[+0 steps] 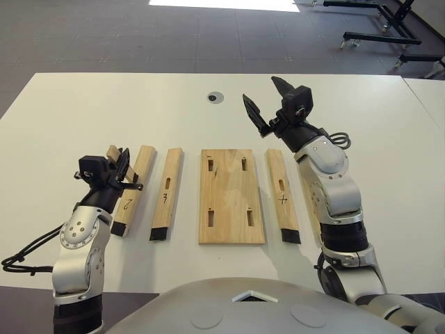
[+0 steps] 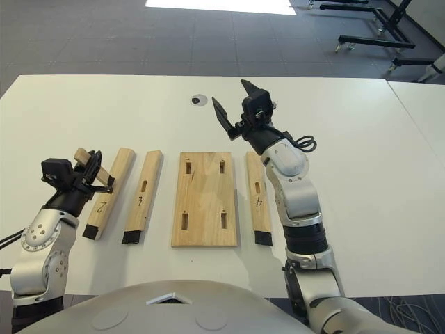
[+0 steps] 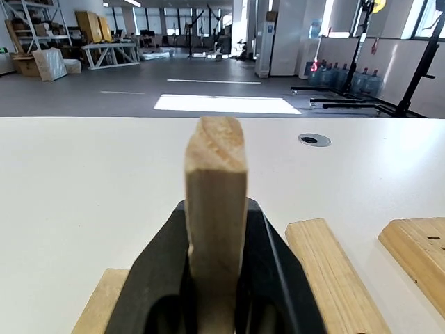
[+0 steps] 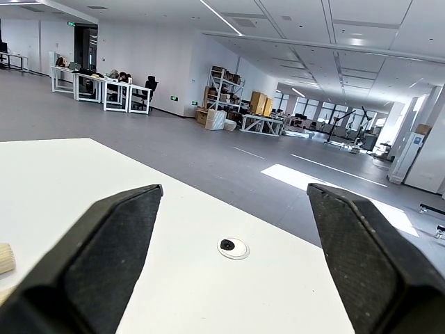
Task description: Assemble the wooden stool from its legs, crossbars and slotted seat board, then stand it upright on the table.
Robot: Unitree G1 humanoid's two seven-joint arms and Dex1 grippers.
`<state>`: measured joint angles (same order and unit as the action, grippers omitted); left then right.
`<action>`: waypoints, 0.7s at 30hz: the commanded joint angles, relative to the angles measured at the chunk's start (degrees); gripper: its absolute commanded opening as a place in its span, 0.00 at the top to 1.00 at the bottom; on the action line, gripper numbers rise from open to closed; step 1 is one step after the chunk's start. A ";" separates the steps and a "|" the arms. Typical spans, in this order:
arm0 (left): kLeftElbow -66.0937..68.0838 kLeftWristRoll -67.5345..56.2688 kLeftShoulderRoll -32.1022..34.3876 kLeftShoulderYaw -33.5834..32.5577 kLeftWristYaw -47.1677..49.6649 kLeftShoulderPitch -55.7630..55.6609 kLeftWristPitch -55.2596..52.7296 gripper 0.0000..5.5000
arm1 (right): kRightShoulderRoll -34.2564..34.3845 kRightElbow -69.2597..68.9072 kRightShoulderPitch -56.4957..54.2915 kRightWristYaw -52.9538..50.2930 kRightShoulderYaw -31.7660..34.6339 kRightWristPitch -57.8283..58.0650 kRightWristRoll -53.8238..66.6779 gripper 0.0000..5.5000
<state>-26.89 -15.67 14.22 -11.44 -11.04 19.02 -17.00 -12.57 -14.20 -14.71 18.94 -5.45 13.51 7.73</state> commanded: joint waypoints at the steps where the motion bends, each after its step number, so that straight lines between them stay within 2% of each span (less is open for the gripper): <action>1: 0.99 0.97 -0.30 0.66 0.64 0.88 -2.30 0.93 | 0.34 -0.13 -0.45 -0.25 0.11 -0.59 -0.43 0.30; 13: 2.94 0.30 0.41 2.66 -1.63 -0.95 -4.25 0.93 | 0.29 0.64 -0.75 -0.04 0.09 -1.12 -0.67 0.30; 14: 2.94 0.23 0.48 2.77 -1.79 -0.98 -4.26 0.86 | 0.32 0.63 -0.71 -0.03 0.09 -1.14 -0.71 0.30; 21: -2.28 -1.37 1.66 -0.83 -2.94 -5.47 -0.52 0.69 | 0.46 0.90 -0.43 -0.23 0.16 -1.72 -1.00 0.30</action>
<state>-26.53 -16.45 14.59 -11.25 -13.38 16.18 -19.10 -12.27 -13.90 -14.72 18.95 -5.48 12.36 7.21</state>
